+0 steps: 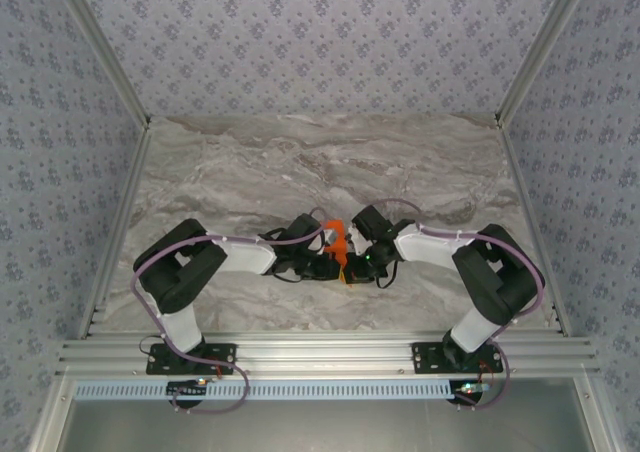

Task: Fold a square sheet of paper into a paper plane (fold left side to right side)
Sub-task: Third fold the triangle at the center of the table.

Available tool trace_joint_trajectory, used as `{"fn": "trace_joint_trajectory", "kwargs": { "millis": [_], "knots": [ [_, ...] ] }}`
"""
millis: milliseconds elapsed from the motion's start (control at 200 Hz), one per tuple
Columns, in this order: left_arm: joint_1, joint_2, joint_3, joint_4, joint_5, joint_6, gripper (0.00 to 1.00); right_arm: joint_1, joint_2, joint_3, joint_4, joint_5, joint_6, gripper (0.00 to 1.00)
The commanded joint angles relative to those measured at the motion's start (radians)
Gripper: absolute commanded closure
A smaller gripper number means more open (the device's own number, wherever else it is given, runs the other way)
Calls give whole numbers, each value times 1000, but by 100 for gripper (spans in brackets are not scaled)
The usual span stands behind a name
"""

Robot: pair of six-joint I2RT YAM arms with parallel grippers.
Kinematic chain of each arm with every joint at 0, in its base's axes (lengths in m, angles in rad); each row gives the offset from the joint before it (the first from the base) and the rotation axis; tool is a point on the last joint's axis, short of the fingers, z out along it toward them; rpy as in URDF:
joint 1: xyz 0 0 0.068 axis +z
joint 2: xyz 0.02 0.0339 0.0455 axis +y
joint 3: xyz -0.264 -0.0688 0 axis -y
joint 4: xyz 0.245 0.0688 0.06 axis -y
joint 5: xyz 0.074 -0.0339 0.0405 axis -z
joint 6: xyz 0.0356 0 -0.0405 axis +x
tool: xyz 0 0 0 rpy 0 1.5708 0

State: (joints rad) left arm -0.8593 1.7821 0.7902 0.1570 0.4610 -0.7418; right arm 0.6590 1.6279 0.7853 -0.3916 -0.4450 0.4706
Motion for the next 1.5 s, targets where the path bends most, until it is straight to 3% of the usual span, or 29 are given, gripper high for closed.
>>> {"fn": "trace_joint_trajectory", "kwargs": {
  "millis": [0, 440, 695, 1024, 1209, 1349, 1414, 1494],
  "knots": [
    [25, 13, 3, -68, -157, 31, 100, -5, 68, -50, -149, 213, -20, 100],
    [177, -42, -6, -167, -232, 153, 100, -3, 72, -56, -159, 222, -21, 100],
    [281, -66, -44, -162, -229, 190, 100, -4, 69, -55, -158, 219, -22, 100],
    [347, -141, -85, -152, -194, 202, 100, 3, 55, -44, -122, 190, -28, 100],
    [351, -282, -107, -167, -170, 160, 91, 18, -11, -10, -76, 190, -44, 100],
    [351, -387, -164, -147, -147, 81, 82, 19, -112, 21, -59, 245, -78, 94],
    [344, -425, -198, -110, -136, 23, 76, 21, -163, 34, -57, 282, -93, 83],
    [321, -447, -233, -65, -122, -34, 66, 25, -228, 34, -53, 324, -110, 76]
  ]
}}
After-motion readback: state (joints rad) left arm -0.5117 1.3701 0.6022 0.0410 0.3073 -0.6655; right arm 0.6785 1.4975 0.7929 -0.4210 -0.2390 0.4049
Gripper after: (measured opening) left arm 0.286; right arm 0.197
